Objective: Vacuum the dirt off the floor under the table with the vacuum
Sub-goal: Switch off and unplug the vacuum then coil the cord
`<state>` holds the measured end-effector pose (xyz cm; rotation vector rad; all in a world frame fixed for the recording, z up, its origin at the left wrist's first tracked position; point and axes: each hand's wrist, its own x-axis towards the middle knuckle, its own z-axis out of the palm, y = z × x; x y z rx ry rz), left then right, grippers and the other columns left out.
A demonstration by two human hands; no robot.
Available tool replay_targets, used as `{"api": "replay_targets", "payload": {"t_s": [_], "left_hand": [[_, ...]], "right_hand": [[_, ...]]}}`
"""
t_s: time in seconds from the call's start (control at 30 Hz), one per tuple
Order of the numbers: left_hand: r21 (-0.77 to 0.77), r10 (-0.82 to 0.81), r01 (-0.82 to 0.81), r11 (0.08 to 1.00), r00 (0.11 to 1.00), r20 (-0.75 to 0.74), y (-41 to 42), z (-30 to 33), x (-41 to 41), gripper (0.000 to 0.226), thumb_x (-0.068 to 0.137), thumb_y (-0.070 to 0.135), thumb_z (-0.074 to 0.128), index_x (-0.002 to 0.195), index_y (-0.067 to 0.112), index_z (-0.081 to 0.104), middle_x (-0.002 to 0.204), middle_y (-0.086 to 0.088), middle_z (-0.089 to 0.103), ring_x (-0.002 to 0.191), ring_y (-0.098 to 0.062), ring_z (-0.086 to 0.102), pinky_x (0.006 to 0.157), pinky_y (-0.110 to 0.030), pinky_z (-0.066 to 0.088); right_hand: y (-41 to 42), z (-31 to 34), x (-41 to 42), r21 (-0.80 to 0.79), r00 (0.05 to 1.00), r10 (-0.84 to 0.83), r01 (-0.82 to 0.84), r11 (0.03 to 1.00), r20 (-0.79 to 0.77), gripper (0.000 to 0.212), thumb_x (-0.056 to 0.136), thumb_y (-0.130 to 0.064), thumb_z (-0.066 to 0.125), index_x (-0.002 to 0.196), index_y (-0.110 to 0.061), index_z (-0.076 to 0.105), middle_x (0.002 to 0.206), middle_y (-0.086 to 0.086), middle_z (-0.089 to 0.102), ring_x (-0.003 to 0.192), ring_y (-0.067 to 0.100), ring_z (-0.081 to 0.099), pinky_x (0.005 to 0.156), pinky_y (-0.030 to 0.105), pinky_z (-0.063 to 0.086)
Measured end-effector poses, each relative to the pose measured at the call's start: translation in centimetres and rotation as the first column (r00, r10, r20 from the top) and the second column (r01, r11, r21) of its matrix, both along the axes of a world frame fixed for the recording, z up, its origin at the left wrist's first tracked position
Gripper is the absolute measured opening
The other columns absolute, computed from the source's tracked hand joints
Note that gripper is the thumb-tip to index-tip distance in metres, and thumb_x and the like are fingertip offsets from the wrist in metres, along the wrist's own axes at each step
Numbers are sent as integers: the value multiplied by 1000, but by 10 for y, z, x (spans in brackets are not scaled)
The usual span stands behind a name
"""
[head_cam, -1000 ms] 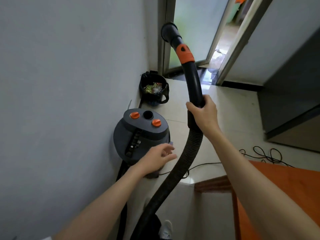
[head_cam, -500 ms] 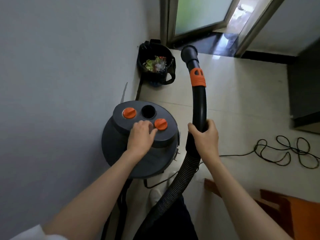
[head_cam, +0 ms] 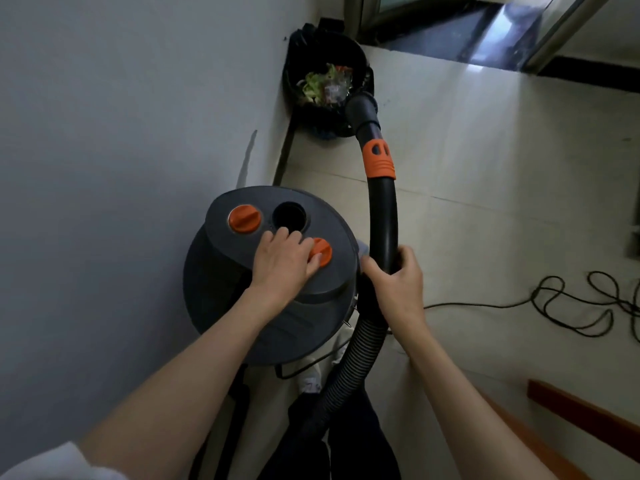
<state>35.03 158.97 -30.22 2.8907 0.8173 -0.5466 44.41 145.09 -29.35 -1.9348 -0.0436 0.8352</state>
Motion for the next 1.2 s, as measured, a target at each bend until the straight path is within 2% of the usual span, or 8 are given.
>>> {"api": "replay_targets", "payload": {"t_s": [0.13, 0.2, 0.3, 0.37, 0.43, 0.57, 0.83, 1.2], "left_hand": [[12, 88, -87, 996, 996, -14, -10, -3, 5, 37, 98, 39, 31, 106, 16, 59, 104, -1, 60, 103, -22, 48, 84, -34, 31], [12, 128, -128, 992, 992, 5, -13, -3, 4, 39, 99, 39, 30, 108, 15, 60, 105, -2, 60, 103, -22, 48, 84, -34, 31], [-44, 37, -36, 998, 999, 16, -2, -1, -3, 35, 98, 43, 32, 102, 17, 56, 100, 0, 58, 100, -21, 49, 83, -34, 31], [-106, 76, -68, 992, 994, 79, 14, 3, -13, 31, 95, 47, 39, 85, 19, 49, 84, 1, 52, 89, -20, 50, 79, -34, 32], [-96, 245, -231, 968, 952, 182, 35, 3, -24, 30, 93, 43, 48, 77, 17, 46, 76, -1, 48, 82, -25, 51, 73, -34, 31], [40, 467, -475, 879, 875, 123, 77, -3, -40, 34, 93, 38, 50, 97, 4, 54, 98, -18, 60, 94, -37, 53, 75, -42, 36], [120, 298, -295, 948, 955, -8, 89, -9, -39, 40, 98, 42, 37, 112, 9, 55, 111, -15, 60, 105, -35, 49, 81, -41, 33], [75, 325, -323, 944, 945, -22, 86, -5, -37, 37, 99, 40, 35, 108, 10, 54, 111, -13, 61, 105, -34, 50, 83, -40, 34]], "right_hand": [[12, -5, 1, 2, 999, 45, -45, 999, 17, 21, 82, -20, 70, 91, -16, 52, 77, -5, 54, 70, 11, 55, 59, 19, 47], [16, -8, 0, 6, 998, 55, -55, 998, 14, 23, 83, -20, 70, 96, -14, 52, 77, -5, 53, 68, 7, 53, 57, 15, 43], [18, -13, 1, 5, 996, 82, -82, 997, 24, 24, 84, -18, 69, 99, -12, 53, 78, -6, 53, 68, 4, 52, 55, 8, 41], [18, -16, 1, -6, 995, 97, -97, 995, 28, 24, 83, -19, 69, 100, -13, 53, 79, -7, 54, 70, 3, 53, 57, 9, 41], [20, -20, 1, -24, 995, 98, -97, 995, 24, 23, 83, -20, 69, 98, -13, 53, 78, -7, 54, 70, 3, 53, 57, 11, 41], [23, -25, -4, -37, 995, 98, -98, 995, 14, 23, 83, -23, 70, 95, -12, 53, 77, -6, 55, 70, 5, 53, 57, 15, 41], [24, -26, -10, -58, 994, 107, -105, 993, 16, 23, 82, -23, 71, 96, -13, 54, 79, -8, 56, 72, 4, 54, 63, 19, 43], [23, -22, -16, -56, 990, 138, -136, 989, 34, 23, 83, -23, 70, 94, -16, 52, 80, -7, 54, 72, 3, 53, 58, 13, 39]]}}
